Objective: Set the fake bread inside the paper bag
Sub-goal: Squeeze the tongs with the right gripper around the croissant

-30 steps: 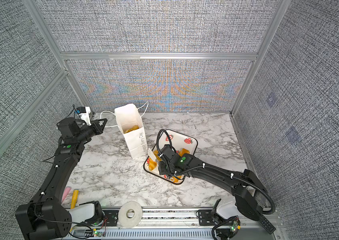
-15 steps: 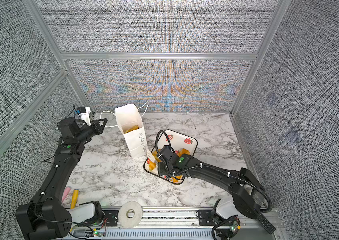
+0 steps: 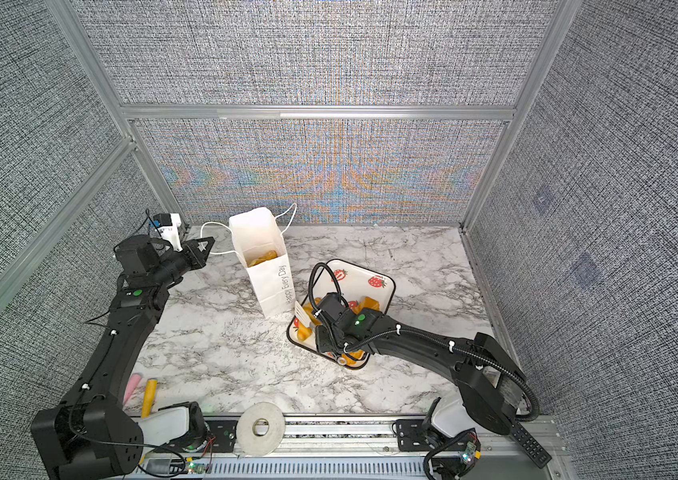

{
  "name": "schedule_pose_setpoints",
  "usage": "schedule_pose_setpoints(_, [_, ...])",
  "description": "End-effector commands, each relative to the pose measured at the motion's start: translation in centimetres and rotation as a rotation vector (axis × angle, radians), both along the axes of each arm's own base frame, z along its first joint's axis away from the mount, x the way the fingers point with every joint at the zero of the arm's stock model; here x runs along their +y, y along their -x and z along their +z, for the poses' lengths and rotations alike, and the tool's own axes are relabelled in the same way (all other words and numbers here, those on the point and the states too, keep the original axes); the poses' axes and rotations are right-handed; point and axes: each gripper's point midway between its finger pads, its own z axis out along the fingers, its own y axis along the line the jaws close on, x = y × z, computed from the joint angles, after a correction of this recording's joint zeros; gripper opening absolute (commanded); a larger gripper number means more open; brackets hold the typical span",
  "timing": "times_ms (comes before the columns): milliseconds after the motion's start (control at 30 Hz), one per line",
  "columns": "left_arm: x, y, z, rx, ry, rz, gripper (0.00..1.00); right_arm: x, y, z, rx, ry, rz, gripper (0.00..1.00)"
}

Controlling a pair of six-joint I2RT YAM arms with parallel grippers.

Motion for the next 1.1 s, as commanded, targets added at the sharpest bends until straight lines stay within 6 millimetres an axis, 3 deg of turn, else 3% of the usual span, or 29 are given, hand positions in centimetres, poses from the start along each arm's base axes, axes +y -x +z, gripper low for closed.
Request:
schedule_pose_setpoints(0, [-0.23,-0.02,0.31,-0.017,0.002,-0.014,0.0,0.27,0.03,-0.08,0.001,-0.006,0.001,0.6])
schedule_pose_setpoints(467, [-0.19,0.01,0.34,-0.019,0.0,-0.013,0.0,0.87,0.08,-0.61,0.011,-0.001,0.014,0.57])
schedule_pose_setpoints(1067, [-0.18,0.02,0.31,-0.017,0.0,-0.013,0.0,0.15,0.13,-0.17,-0.01,0.009,0.004,0.4])
